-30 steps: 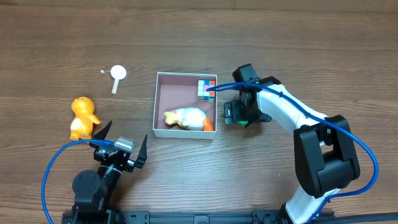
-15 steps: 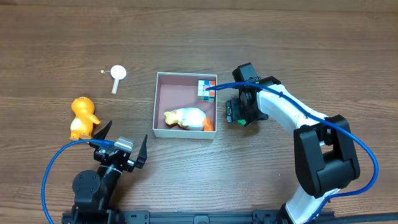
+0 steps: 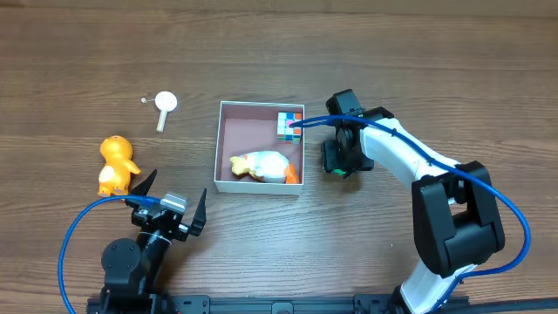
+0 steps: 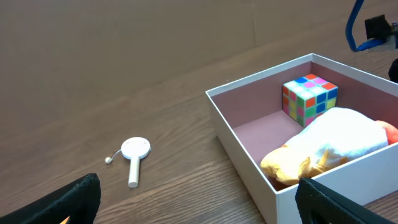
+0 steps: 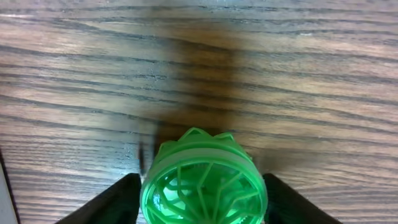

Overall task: Pack container
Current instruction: 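Place the green toy into the box beside the cube and release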

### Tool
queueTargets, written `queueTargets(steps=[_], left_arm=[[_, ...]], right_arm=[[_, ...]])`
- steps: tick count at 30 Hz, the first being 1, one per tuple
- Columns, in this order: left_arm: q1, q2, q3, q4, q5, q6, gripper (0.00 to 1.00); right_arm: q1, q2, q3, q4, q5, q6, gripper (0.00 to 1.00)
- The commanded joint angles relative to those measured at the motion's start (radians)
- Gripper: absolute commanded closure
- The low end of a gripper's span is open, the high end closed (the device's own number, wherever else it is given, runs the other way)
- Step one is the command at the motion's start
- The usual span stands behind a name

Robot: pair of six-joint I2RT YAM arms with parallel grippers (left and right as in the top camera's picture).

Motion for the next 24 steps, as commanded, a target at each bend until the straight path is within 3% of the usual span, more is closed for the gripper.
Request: queueTargets(steps=[1, 3, 9, 18, 24], left_arm=[[0.007, -0.005, -0.003, 0.002, -0.003, 0.014, 0.0], [0.007, -0.005, -0.003, 0.002, -0.003, 0.014, 0.0], [0.007, -0.005, -0.003, 0.002, -0.003, 0.014, 0.0], [0.007, -0.005, -0.003, 0.002, -0.003, 0.014, 0.0], [0.007, -0.005, -0.003, 0.002, -0.003, 0.014, 0.0]], right_arm=[[0.005, -0.014, -0.004, 0.004, 0.013, 0.007, 0.42], [0.005, -0.014, -0.004, 0.004, 0.013, 0.007, 0.47], [0.005, -0.014, 0.045, -0.008, 0.013, 0.006, 0.46], [0.011, -0.014, 0.477, -0.286, 0.073, -0.028, 0.46], [0.153, -0.014, 0.523, -0.28, -0.025, -0.03, 0.46]])
